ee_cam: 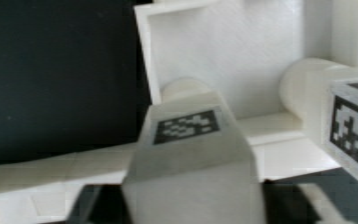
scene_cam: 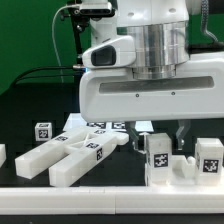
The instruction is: Assemble chair
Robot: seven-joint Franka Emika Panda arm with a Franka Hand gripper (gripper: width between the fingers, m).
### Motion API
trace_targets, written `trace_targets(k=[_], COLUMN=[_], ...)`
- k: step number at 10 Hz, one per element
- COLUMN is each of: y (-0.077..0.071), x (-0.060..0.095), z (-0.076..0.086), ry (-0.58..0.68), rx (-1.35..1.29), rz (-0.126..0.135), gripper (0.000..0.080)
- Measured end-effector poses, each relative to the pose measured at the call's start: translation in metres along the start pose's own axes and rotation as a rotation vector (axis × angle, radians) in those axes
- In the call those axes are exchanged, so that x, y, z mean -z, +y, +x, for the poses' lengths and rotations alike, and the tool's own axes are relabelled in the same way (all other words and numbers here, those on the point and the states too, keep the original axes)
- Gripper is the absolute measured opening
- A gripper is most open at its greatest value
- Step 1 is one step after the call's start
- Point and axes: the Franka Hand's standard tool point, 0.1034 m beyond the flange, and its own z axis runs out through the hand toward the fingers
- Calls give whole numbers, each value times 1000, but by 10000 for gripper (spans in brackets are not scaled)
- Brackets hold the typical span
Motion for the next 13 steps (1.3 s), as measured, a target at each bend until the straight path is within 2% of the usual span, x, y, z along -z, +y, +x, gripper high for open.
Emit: trace_targets(k=[1, 2, 4, 6, 8, 9, 10, 11, 12, 13], y=[0, 0, -1, 1, 2, 2, 2, 2, -1, -3], x=[0, -1, -1, -2, -1, -1, -1, 0, -1, -3], z=[0, 0, 2, 1, 1, 1, 1, 0, 0, -2], ry=[0, 1, 14, -12, -22, -21, -20, -23, -12, -20], rx=[-60, -139, -520, -1073, -1192, -1177, -1120, -935, -736, -496], rz=[0, 0, -3, 28, 28, 28, 28, 16, 24, 31], gripper=[284, 284, 284, 284, 284, 311, 445, 445, 595, 634])
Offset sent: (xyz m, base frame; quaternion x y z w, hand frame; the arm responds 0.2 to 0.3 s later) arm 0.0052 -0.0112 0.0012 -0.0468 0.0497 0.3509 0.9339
